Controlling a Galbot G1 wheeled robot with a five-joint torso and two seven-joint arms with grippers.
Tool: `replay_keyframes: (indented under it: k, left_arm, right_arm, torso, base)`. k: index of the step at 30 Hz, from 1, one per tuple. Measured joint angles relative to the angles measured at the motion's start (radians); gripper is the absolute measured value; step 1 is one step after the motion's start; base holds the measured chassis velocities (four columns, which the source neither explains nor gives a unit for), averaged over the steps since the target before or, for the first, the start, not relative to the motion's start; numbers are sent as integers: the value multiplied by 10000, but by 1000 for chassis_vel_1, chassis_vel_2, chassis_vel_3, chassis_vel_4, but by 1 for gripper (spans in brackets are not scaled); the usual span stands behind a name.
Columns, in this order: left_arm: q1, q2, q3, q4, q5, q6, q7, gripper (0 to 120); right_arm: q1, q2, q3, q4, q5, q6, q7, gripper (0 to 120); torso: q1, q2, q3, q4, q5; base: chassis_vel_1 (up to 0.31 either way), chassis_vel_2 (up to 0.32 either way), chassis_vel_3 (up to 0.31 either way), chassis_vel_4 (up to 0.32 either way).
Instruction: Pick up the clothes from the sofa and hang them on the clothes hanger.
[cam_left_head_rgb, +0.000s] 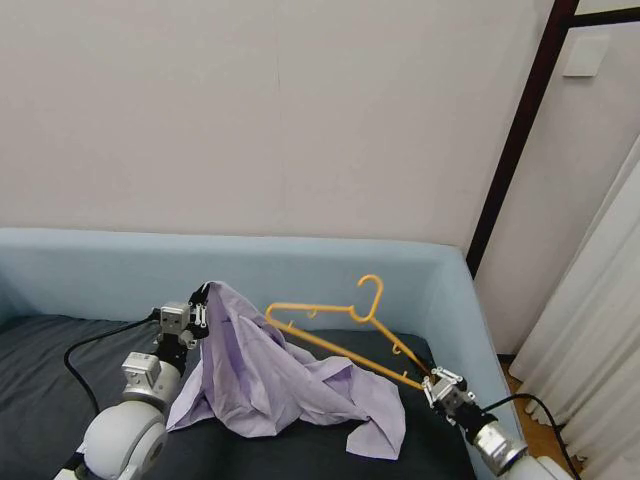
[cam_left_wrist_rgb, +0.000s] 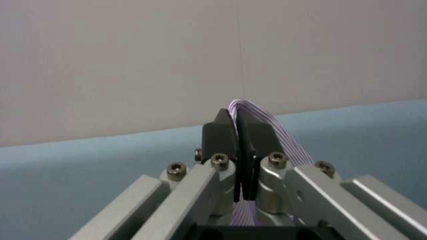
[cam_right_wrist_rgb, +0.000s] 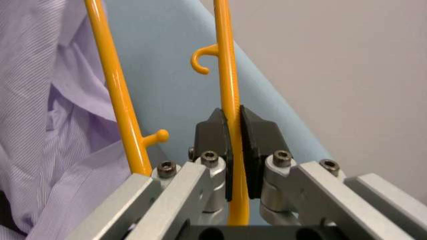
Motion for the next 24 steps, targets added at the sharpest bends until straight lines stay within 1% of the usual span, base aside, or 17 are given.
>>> replay_keyframes:
  k: [1,3,5,6,10,11,14,15,18,21,24]
  left_arm:
    - [0,0,0,0,0,0,0,0]
    - [26,-67,6,-97,-16,36,-8,0]
    - [50,-75,12,-175,-23,77,-8,0]
    - [50,-75,12,-175,-23,77,-8,0]
    - [118,-63,17,-275,-25,102,-8,0]
    - [118,-63,17,-275,-25,102,-8,0]
    - [179,-53,38,-350,-23,105,-8,0]
    - [179,-53,38,-350,-23,105,-8,0]
    - [200,-9,35,-398,-29,106,-8,0]
    - [215,22,29,-421,-47,106,-8,0]
    - [317,24,27,-544,-58,88,-6,0]
  right_arm:
    - [0,0,0,0,0,0,0,4]
    - [-217,64,-94,174,-1119,-108,503,4]
    - [-386,81,-239,419,-1866,-282,885,4]
    - [-386,81,-239,419,-1866,-282,885,4]
    - [-610,208,-599,1023,-2671,-767,1464,4]
    - [-610,208,-599,1023,-2671,-767,1464,4]
    - [-601,278,-841,1265,-3059,-1237,1751,4]
    - [-601,278,-841,1265,-3059,-1237,1751,4]
    - [-429,329,-983,1246,-3302,-1669,2017,4]
    - [-417,329,-1088,1287,-3244,-1972,2156,4]
    - [-430,279,-1358,1475,-2711,-2563,2345,4]
  torso:
    - [0,0,0,0,0]
    - [0,0,0,-2,0]
    - [-1,0,0,-4,1]
    - [-1,0,0,-4,1]
    - [0,0,0,-3,0]
    - [0,0,0,-3,0]
    - [-1,0,1,-3,-1]
    - [-1,0,1,-3,-1]
    - [0,0,1,-2,0]
    - [0,-1,2,-2,0]
    - [0,0,1,-3,0]
  base:
    - [0,0,0,0]
    - [0,0,0,0]
    - [0,0,0,0]
    - [0,0,0,0]
    - [0,0,0,0]
    - [0,0,0,0]
    - [0,0,0,0]
    - [0,0,0,0]
    - [0,0,0,0]
    - [0,0,0,0]
    - [0,0,0,0]
